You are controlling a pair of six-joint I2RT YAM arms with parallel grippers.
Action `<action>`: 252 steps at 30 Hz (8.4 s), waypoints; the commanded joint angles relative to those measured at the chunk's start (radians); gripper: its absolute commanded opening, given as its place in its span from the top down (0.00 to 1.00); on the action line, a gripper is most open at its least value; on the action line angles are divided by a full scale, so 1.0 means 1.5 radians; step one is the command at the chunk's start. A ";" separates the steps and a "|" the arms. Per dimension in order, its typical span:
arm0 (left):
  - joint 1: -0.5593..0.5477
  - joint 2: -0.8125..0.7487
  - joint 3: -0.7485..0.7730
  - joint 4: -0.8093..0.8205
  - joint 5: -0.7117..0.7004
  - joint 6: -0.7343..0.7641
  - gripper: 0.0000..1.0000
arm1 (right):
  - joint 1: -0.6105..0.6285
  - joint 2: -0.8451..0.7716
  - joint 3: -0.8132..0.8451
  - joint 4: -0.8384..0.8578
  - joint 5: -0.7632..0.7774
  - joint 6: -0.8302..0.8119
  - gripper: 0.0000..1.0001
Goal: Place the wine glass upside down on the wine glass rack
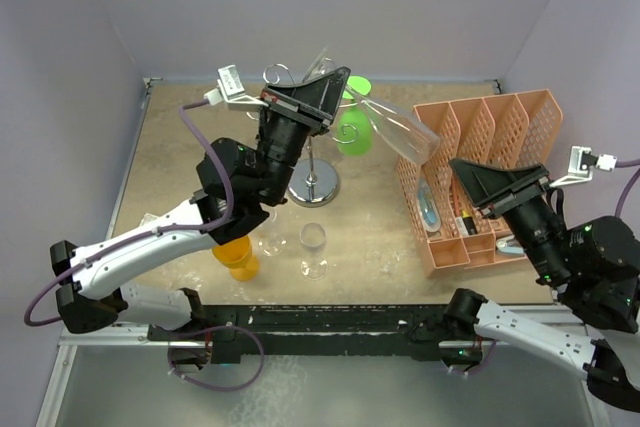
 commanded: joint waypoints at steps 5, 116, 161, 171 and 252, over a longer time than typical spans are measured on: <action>0.001 -0.055 0.037 -0.112 -0.004 0.089 1.00 | 0.003 0.038 0.114 -0.127 0.043 -0.097 0.59; 0.001 -0.336 -0.135 -0.472 -0.053 0.363 0.39 | -0.056 0.250 -0.330 0.668 -0.099 -0.472 1.00; 0.001 -0.342 -0.123 -0.494 -0.111 0.299 0.40 | -0.112 0.455 -0.272 0.780 -0.144 -0.393 1.00; 0.000 -0.347 -0.118 -0.504 -0.090 0.292 0.40 | -0.113 0.477 -0.286 0.830 -0.176 -0.416 1.00; 0.001 -0.345 -0.131 -0.546 -0.108 0.276 0.36 | -0.113 0.331 -0.394 0.753 -0.186 -0.434 0.47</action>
